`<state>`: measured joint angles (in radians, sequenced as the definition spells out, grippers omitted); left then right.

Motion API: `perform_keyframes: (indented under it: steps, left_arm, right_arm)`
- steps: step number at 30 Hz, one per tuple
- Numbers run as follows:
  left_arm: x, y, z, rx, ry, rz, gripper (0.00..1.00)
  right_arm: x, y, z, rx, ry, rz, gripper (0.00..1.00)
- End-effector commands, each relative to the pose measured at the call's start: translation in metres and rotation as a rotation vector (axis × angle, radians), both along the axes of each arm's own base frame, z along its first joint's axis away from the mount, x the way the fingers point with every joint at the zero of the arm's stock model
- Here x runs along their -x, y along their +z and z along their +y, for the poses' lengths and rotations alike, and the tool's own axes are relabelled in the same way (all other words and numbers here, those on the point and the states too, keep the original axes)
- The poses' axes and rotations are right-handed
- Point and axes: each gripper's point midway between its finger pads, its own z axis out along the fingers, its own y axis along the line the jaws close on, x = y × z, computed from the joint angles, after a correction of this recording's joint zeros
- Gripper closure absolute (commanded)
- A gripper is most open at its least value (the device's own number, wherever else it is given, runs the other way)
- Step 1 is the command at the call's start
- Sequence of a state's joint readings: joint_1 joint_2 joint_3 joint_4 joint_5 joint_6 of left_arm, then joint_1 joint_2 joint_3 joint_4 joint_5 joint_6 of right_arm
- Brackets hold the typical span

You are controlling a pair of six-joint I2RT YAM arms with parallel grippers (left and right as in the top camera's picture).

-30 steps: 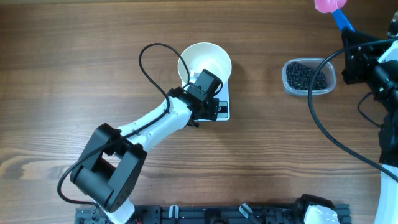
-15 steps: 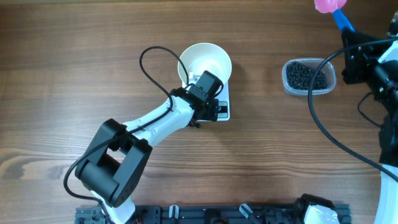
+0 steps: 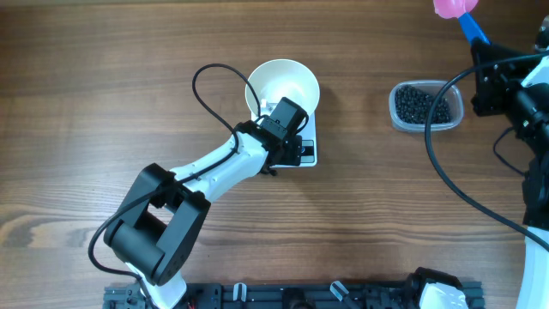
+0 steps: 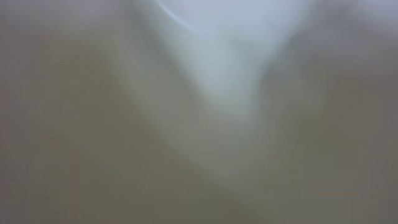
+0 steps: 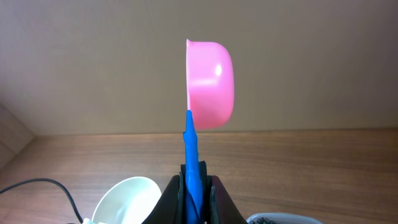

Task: Scoop item into bowl and weigh 150g on scale

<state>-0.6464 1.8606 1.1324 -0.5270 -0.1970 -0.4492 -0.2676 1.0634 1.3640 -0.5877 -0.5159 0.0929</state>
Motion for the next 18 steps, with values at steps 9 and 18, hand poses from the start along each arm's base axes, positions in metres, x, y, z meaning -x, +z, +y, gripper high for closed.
perform_keyframes:
  steps: [9,18]
  left_arm:
    - [0.013,-0.026,0.017,-0.093,0.016,0.081,0.00]
    - [0.019,0.100,-0.017,0.214,-0.107,-0.094,0.00]
  right_arm:
    - [0.001,0.003,0.000,-0.012,-0.003,-0.003,0.96]
    - [0.001,0.003,0.000,-0.012,-0.003,-0.003,0.96]
